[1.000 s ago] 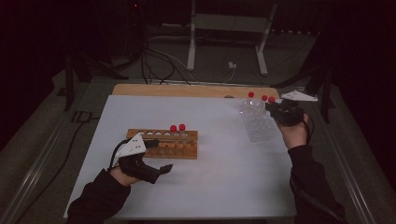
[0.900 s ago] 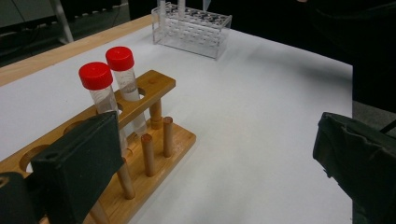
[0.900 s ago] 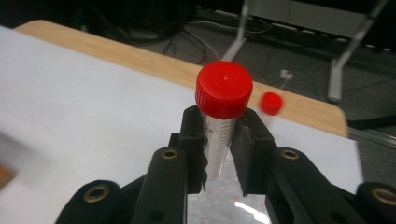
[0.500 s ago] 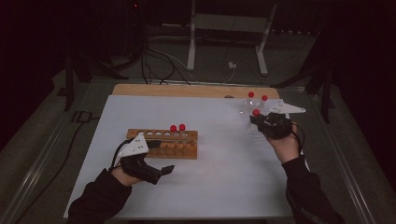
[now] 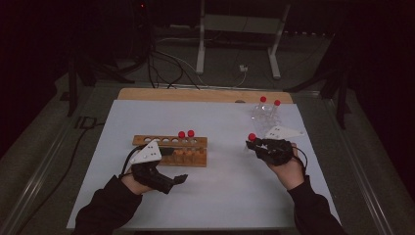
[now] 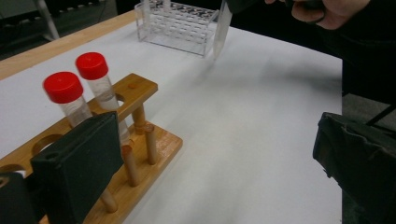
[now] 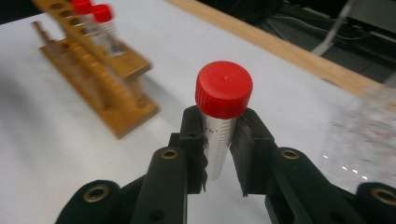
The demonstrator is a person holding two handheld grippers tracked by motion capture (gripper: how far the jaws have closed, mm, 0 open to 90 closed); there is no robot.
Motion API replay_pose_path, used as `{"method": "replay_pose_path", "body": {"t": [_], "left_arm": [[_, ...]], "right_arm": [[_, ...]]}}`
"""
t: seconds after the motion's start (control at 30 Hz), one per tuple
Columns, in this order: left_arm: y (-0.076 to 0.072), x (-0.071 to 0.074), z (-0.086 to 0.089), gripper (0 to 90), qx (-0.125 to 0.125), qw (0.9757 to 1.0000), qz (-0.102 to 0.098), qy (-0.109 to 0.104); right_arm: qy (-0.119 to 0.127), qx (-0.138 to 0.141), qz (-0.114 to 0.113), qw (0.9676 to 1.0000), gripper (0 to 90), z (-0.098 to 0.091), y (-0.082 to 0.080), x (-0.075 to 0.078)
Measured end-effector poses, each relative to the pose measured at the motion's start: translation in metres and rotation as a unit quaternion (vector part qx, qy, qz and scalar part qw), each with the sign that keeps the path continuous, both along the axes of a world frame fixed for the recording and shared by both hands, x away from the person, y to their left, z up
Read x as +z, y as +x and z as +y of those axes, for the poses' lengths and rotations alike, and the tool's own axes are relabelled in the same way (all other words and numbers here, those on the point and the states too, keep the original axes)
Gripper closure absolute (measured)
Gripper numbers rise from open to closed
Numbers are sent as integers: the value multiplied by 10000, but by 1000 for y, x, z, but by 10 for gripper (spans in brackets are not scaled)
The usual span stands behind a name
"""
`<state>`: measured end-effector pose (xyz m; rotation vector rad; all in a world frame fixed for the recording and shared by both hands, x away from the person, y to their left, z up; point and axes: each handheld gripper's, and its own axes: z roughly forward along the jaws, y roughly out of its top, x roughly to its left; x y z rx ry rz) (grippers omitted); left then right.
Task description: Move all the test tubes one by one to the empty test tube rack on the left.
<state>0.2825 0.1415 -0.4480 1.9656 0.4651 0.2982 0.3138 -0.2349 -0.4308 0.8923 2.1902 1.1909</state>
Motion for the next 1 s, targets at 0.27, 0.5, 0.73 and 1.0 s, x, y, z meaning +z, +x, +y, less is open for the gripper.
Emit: {"method": "replay_pose_path", "body": {"t": [0.27, 0.5, 0.73, 1.0], "left_arm": [[0, 1, -7, 22, -117, 9999, -4, 20], [-1, 6, -16, 23, -259, 9996, -49, 46], [-1, 11, -26, 42, -402, 9991, -99, 29], [0, 18, -39, 157, -584, 9981, -195, -82]], "right_arm": [[-111, 487, 115, 9987, 752, 24, -18, -9], [-171, 892, 178, 9957, 752, 44, -31, -15], [-202, 1264, 261, 9914, 752, 63, -42, -21], [-281, 1546, 363, 9869, 752, 80, -48, -28]]}}
